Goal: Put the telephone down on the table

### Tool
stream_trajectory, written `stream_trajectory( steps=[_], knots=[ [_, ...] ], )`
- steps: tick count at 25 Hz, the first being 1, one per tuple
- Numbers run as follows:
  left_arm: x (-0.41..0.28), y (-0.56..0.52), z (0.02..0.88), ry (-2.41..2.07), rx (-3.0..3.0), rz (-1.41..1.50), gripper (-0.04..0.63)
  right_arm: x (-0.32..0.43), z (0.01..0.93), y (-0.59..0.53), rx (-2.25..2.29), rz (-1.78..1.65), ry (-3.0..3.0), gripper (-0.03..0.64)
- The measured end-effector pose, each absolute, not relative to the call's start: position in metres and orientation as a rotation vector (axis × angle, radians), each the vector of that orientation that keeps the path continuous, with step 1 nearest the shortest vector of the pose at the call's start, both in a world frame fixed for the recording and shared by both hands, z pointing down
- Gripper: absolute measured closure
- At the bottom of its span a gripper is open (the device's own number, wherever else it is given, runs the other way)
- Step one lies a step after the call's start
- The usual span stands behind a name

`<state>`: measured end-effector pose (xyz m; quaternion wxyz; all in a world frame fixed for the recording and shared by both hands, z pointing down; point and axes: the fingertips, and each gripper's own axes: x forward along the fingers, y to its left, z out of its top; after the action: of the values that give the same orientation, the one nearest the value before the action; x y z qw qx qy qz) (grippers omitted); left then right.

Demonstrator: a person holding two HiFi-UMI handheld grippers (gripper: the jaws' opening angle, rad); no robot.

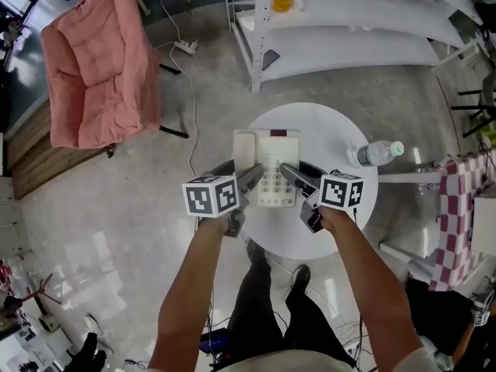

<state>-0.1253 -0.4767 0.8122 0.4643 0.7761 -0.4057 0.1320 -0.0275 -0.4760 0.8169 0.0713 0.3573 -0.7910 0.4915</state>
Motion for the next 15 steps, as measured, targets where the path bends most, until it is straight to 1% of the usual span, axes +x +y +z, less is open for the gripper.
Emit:
stream_trajectory(
  steps=[15],
  knots=[
    [-0.122, -0.469, 0.854, -0.977, 1.8, 0.357, 0.275, -0.031, 0.855, -0.471, 1.098, 1.481, -2.235, 0.383]
  ],
)
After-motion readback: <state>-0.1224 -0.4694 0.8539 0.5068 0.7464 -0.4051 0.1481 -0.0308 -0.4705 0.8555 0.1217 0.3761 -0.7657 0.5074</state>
